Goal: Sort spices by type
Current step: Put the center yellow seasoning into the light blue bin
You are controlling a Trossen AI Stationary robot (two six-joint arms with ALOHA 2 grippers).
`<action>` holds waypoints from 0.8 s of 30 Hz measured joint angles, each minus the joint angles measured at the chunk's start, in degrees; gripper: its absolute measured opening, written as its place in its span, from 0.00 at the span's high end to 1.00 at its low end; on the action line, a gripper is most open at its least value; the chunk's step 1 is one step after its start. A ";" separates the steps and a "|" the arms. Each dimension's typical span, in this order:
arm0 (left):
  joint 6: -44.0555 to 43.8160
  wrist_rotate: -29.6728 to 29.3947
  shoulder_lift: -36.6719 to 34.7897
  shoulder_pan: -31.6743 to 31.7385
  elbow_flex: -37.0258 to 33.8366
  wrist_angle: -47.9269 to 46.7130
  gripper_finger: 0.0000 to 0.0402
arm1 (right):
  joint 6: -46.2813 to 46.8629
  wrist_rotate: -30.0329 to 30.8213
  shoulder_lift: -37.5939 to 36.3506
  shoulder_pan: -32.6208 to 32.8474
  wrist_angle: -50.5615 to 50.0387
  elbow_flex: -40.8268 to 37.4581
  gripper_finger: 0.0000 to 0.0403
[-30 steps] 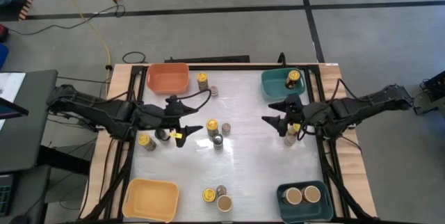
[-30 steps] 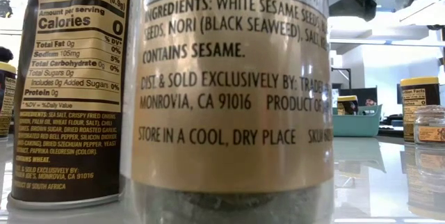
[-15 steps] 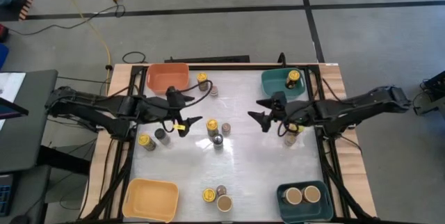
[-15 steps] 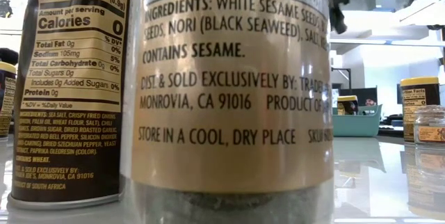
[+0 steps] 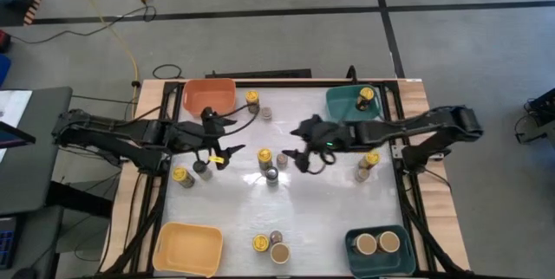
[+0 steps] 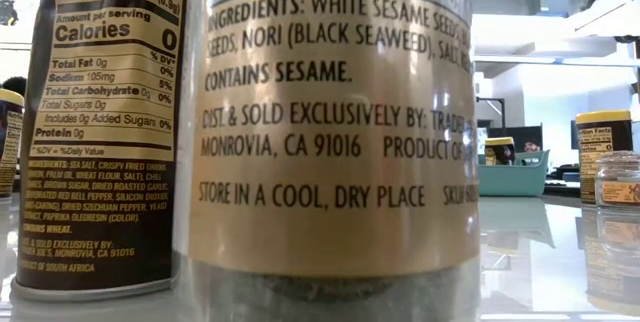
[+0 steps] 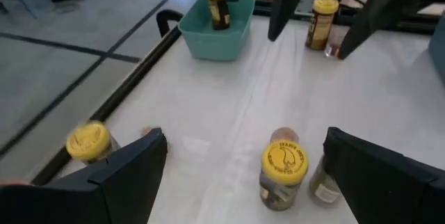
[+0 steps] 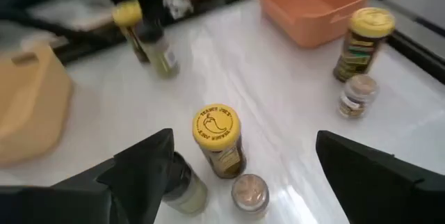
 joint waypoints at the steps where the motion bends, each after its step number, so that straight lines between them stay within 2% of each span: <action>1: -0.69 -0.01 -1.45 0.00 -2.09 1.10 0.07 | -1.11 -1.05 2.21 -0.42 -2.40 3.04 0.06; 8: -0.73 -0.18 -10.63 -0.02 -12.12 13.34 0.07 | -3.98 -7.71 18.37 -2.32 -22.81 26.83 0.07; 15: -3.12 -0.15 -14.39 -0.02 -13.81 13.16 0.07 | -0.49 -8.27 33.85 -2.50 -43.05 50.37 0.07; 19: -3.21 -0.10 -14.49 -0.02 -13.90 12.98 0.07 | 1.05 -8.28 40.01 -1.96 -49.05 58.70 0.07; 24: -3.21 0.83 -14.47 -0.02 -13.90 12.87 0.07 | 5.08 -8.27 44.27 -1.86 -52.24 62.83 0.07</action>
